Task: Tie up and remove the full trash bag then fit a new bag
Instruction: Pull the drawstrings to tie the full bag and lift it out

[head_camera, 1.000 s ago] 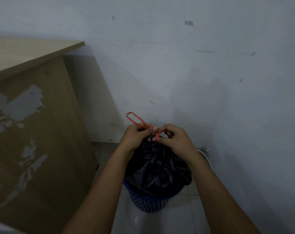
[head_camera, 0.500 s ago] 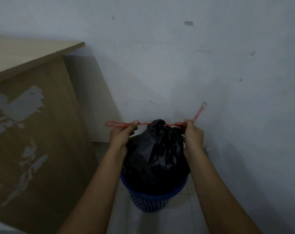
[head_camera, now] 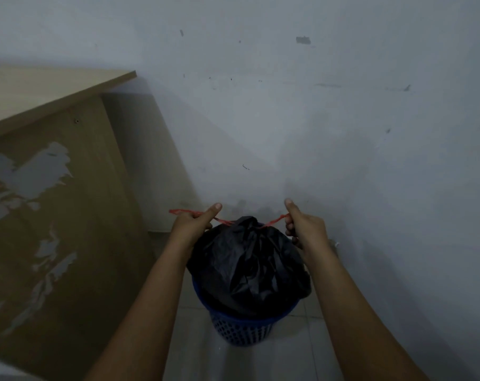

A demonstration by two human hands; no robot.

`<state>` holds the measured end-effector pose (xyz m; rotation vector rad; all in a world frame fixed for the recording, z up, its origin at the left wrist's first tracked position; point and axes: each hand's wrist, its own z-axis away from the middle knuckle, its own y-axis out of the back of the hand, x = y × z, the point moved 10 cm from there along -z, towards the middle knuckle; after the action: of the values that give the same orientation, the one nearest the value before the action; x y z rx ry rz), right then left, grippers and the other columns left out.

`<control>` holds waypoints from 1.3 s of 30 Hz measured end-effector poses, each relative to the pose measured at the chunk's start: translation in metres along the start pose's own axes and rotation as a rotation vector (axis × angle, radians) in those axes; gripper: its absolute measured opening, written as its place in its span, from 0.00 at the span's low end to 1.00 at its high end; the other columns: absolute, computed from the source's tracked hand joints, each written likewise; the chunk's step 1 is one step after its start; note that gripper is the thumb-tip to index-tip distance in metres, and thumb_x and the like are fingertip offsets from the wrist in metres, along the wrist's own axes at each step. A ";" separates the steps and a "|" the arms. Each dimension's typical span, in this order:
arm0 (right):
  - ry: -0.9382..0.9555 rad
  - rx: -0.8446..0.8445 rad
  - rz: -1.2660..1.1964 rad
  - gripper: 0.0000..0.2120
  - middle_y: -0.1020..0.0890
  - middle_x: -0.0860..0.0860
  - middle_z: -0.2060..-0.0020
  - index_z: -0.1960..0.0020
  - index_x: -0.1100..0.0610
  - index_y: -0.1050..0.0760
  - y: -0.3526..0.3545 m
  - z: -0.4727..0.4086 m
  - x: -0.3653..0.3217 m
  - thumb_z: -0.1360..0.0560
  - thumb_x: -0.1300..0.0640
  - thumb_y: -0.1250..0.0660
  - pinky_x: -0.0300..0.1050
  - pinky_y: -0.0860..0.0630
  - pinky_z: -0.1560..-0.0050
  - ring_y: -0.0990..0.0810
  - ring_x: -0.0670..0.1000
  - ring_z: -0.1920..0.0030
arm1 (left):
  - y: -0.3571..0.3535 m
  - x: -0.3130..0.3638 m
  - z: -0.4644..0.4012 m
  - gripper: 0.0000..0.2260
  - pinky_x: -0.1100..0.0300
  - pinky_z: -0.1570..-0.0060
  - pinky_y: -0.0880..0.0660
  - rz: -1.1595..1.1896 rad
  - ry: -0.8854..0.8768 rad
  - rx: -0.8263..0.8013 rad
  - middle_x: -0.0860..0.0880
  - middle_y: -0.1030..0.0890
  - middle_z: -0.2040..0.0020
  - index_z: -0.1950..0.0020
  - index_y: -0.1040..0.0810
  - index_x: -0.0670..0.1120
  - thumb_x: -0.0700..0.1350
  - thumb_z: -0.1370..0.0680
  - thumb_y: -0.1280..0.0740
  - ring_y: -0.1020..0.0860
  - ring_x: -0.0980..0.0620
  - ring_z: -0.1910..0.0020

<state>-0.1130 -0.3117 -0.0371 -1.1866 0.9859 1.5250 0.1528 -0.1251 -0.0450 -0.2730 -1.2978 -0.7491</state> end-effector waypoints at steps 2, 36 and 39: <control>0.151 0.066 0.122 0.30 0.32 0.49 0.77 0.73 0.54 0.32 0.006 0.007 -0.014 0.24 0.38 0.24 0.42 0.39 0.71 0.34 0.50 0.75 | 0.001 0.000 0.002 0.34 0.55 0.56 0.24 -0.183 0.017 -0.011 0.42 0.14 0.46 0.49 0.18 0.43 0.74 0.30 0.29 0.16 0.44 0.47; 0.863 -0.344 0.704 0.07 0.24 0.46 0.44 0.39 0.51 0.26 -0.057 0.059 -0.026 0.16 0.51 0.32 0.44 0.25 0.48 0.22 0.47 0.45 | -0.077 0.037 0.044 0.22 0.44 0.42 0.27 -1.044 -0.637 -0.242 0.48 0.26 0.39 0.38 0.28 0.52 0.64 0.23 0.30 0.29 0.42 0.37; 0.804 -0.335 0.590 0.09 0.22 0.42 0.44 0.39 0.45 0.28 -0.053 0.061 -0.033 0.17 0.47 0.31 0.39 0.25 0.49 0.21 0.40 0.44 | -0.074 0.049 0.051 0.13 0.47 0.49 0.30 -0.974 -0.682 -0.197 0.49 0.26 0.44 0.46 0.33 0.52 0.56 0.21 0.31 0.29 0.43 0.41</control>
<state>-0.0723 -0.2475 0.0050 -1.9452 1.7736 1.7234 0.0706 -0.1670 -0.0014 -0.0228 -2.0290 -1.7128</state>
